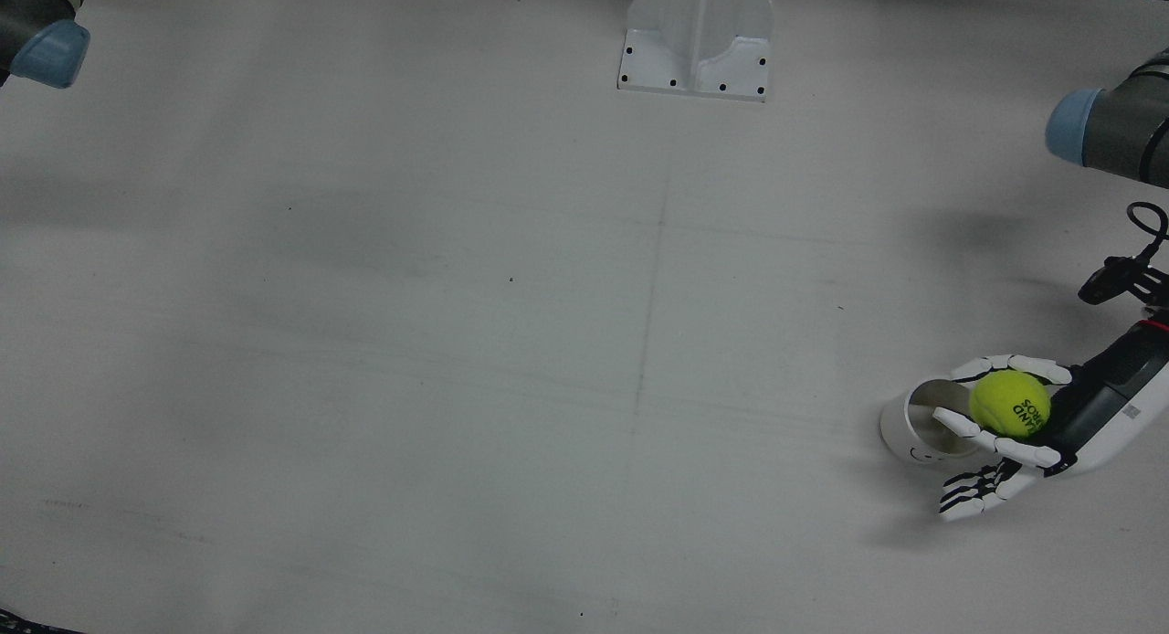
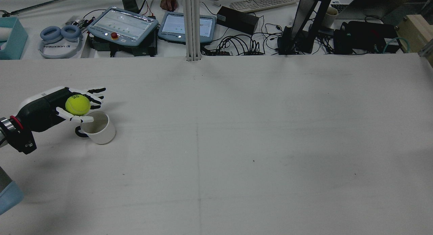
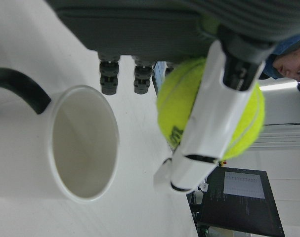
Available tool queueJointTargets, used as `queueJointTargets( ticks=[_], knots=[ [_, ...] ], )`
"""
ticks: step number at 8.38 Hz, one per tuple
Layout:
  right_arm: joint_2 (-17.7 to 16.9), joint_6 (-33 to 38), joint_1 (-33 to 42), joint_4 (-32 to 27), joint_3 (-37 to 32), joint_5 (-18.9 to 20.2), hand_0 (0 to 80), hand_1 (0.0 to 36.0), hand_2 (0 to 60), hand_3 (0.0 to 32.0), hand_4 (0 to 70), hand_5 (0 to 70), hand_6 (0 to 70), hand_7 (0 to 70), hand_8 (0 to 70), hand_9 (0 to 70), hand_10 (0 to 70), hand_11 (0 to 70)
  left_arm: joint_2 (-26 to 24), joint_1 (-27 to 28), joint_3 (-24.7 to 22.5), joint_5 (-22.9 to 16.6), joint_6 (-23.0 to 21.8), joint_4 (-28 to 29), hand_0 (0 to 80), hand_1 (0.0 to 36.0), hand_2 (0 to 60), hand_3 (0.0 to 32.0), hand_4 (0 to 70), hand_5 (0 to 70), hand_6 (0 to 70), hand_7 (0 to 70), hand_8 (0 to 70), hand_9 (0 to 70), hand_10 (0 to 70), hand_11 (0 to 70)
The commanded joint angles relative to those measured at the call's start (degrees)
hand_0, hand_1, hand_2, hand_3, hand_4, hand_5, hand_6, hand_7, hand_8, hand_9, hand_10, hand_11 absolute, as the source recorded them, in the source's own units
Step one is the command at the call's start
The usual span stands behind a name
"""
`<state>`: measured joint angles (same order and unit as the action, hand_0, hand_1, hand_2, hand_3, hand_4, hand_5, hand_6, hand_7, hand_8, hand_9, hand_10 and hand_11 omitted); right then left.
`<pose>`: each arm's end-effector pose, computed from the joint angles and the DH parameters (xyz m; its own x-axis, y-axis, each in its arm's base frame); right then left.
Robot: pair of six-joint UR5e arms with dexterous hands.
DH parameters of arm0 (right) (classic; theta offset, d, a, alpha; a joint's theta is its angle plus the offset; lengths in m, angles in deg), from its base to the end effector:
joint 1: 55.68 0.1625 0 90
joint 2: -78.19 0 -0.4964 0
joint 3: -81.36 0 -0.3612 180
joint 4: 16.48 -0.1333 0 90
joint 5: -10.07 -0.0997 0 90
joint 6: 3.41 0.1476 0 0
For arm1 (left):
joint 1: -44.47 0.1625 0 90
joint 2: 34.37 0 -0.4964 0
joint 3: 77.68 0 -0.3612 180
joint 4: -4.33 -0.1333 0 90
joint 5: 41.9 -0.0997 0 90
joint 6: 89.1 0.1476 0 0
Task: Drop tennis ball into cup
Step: 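Position the ball above the mug opening and open the left hand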
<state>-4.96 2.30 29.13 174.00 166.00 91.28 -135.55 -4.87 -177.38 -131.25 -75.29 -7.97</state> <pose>0.1056 -0.5606 0.7672 -0.9943 -0.0761 -0.0745 0.0852 -0.1488 -0.9852 0.2850 -0.5390 0.5973 -0.7669 -0.5974 -0.2344 0.0884 0.2634 -0.9606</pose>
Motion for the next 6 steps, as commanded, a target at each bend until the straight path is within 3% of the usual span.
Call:
queueJointTargets(
  ticks=[1,3,5,6],
  knots=[
    [-0.09,0.0,0.0,-0.03,0.0,0.0,0.0,0.0,0.0,0.0,0.0,0.0,0.0,0.0,0.0,0.0,0.0,0.0,0.64,0.03,-0.49,-0.03,-0.11,0.7,80.0,36.0,60.0,0.0,45.5,13.0,7.6,12.6,8.1,12.1,7.6,14.9],
    [0.0,0.0,0.0,0.06,0.0,0.0,0.0,0.0,0.0,0.0,0.0,0.0,0.0,0.0,0.0,0.0,0.0,0.0,0.64,0.03,-0.58,-0.03,-0.28,1.66,80.0,36.0,60.0,0.0,30.7,13.4,5.7,3.9,4.2,5.9,6.2,13.3],
    [0.0,0.0,0.0,-0.03,0.0,0.0,0.0,0.0,0.0,0.0,0.0,0.0,0.0,0.0,0.0,0.0,0.0,0.0,0.64,-0.14,-3.63,-0.47,-0.11,1.49,80.0,36.0,60.0,0.0,26.3,13.6,5.7,3.9,3.1,4.6,6.0,13.2],
    [0.0,0.0,0.0,-0.03,0.0,0.0,0.0,0.0,0.0,0.0,0.0,0.0,0.0,0.0,0.0,0.0,0.0,0.0,0.38,-1.88,-6.78,-0.82,0.16,-1.47,80.0,36.0,60.0,0.0,19.6,14.0,5.7,3.8,1.7,3.0,7.3,15.3]
  ],
)
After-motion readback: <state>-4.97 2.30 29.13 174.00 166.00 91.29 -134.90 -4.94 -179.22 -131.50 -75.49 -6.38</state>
